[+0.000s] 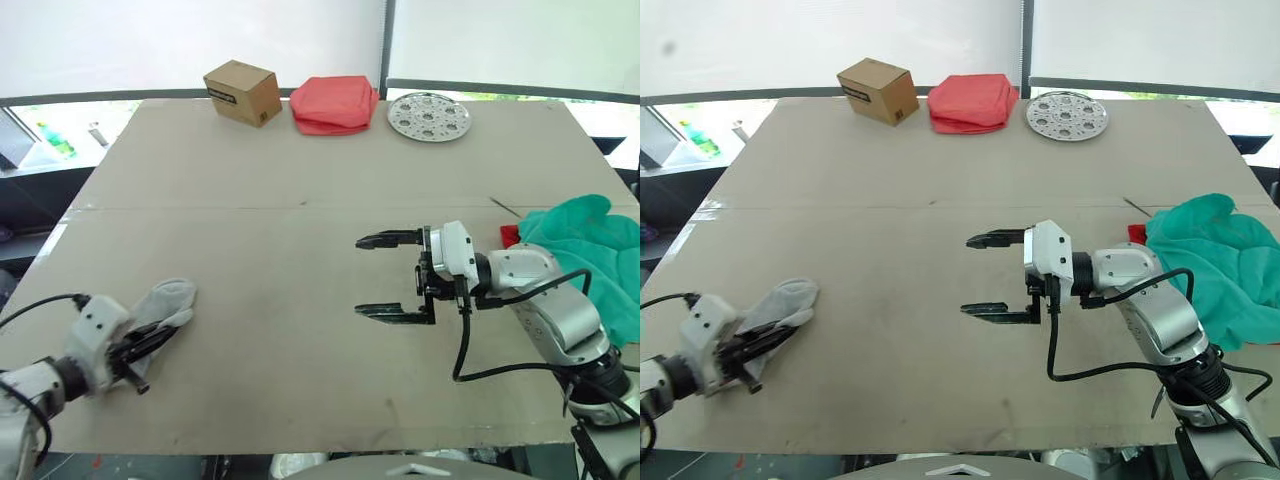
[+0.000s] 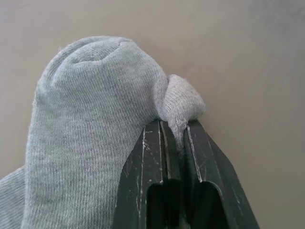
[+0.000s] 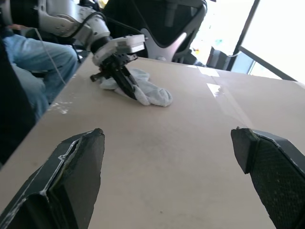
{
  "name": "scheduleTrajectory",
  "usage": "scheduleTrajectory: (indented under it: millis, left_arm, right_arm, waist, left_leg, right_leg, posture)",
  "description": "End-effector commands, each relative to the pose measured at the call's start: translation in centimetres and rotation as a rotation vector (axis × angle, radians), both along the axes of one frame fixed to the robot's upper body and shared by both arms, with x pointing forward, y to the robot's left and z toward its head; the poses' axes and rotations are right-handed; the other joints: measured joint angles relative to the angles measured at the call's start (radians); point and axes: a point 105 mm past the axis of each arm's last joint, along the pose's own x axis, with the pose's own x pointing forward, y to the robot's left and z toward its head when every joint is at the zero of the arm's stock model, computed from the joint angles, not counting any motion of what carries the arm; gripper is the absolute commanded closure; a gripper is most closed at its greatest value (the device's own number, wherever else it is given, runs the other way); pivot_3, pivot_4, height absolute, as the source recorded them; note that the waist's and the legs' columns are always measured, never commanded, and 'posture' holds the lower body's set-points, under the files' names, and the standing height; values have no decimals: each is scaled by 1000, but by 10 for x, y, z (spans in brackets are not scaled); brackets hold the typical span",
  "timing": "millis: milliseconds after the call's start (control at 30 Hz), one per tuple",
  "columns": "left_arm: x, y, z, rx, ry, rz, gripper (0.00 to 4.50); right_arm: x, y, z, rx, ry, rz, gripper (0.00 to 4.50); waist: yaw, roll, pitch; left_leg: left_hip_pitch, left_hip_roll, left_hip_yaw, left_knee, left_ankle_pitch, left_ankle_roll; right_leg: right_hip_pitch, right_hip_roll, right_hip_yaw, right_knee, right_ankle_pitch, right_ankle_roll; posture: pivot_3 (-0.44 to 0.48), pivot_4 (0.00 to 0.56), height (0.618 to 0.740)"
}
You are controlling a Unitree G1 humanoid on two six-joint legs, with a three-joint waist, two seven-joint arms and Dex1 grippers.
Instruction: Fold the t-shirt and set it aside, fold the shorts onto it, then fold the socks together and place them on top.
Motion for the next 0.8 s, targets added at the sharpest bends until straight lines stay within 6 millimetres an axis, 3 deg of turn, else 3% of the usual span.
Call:
scheduleTrajectory:
  millis: [33,133,300,433,500,533,667,700,733,800]
  left_arm:
    - [18,-62,7,-73,-20,-183,4456]
    - [30,-101,5,-69,-12,-294,4456]
    - [53,-131,-2,1,-47,-391,4456]
    - [65,-148,6,-43,-91,-420,4456]
    - [61,-152,16,-120,-74,-428,3645]
    - [60,-153,22,-164,-72,-415,3463]
    - [52,-149,41,-334,-29,-341,1533]
    - [49,-146,47,-376,-15,-327,1279]
    - [47,-143,52,-396,-12,-325,635]
    - [41,-132,63,-403,-25,-321,635]
  right_arm:
    - [2,-13,6,-7,-55,-76,0]
    - [2,-20,0,-41,-58,-112,0]
    - [1,-22,1,-41,-54,-136,0]
    - [0,-21,0,-48,-50,-143,0]
    - [0,-21,-1,-51,-47,-146,0]
    - [-1,-21,-1,-50,-45,-147,0]
    - [0,-20,-5,-49,-40,-147,0]
    - [1,-19,-6,-50,-40,-143,0]
    - [1,-17,-8,-51,-40,-139,0]
    - [2,-13,-12,-67,-53,-119,0]
  waist:
    - [13,-1,0]
    - [11,-7,-2]
    - [-9,-7,-1]
    - [-13,-8,-1]
    - [-14,-9,-1]
    - [-15,-9,-1]
    - [-13,-9,-1]
    - [-13,-10,-1]
    - [-14,-10,0]
    - [-15,-10,0]
  left_leg:
    - [0,0,0,0,0,0]
    - [-1,0,0,1,0,0]
    - [1,0,0,0,0,0]
    - [1,1,0,0,0,0]
    - [1,1,0,0,0,0]
    - [1,1,0,0,0,0]
    - [0,1,0,0,0,0]
    - [0,1,0,0,0,0]
    - [0,1,0,0,0,0]
    - [0,1,-1,1,0,0]
  right_leg:
    - [0,0,0,0,0,0]
    - [1,1,0,0,2,-4]
    - [2,5,2,0,2,-3]
    - [2,6,2,0,1,-1]
    - [2,6,2,0,1,1]
    - [2,6,3,0,2,2]
    - [2,5,2,0,2,3]
    - [2,5,2,0,2,3]
    - [2,5,2,0,2,4]
    - [2,5,2,0,2,3]
  posture:
    - [0,150,740]
    - [0,150,740]
    - [0,150,740]
    - [0,150,740]
    - [0,150,740]
    - [0,150,740]
    - [0,150,740]
    - [0,150,740]
    - [0,150,740]
    - [0,150,740]
